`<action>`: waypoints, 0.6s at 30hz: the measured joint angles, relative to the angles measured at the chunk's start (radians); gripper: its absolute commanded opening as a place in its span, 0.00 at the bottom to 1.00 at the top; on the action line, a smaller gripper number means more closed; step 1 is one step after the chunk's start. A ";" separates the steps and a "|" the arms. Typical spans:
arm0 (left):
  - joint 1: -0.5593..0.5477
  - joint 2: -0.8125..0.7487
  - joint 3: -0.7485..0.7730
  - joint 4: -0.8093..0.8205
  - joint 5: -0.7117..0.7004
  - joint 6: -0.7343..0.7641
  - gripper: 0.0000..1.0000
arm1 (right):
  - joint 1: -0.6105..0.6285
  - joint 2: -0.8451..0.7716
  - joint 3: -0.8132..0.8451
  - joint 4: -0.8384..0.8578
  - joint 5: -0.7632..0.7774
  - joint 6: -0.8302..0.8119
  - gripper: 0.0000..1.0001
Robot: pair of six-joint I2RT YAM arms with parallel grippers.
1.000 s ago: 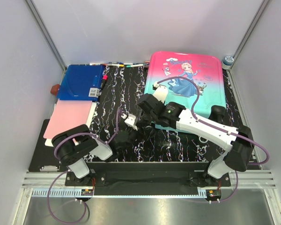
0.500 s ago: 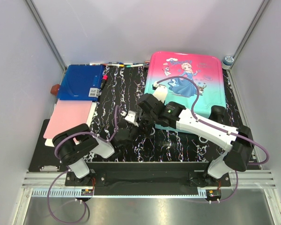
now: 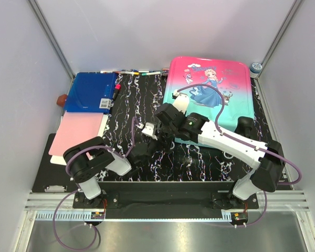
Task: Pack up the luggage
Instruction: Zip the luggage at the corner of the board.
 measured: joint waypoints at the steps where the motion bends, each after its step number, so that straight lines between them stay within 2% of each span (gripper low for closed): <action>1: 0.000 0.003 0.003 0.002 -0.002 -0.002 0.77 | -0.001 0.000 0.000 0.000 0.001 -0.001 0.00; 18: 0.006 0.043 0.025 0.000 0.000 -0.090 0.80 | -0.004 -0.006 -0.001 0.015 0.010 -0.002 0.00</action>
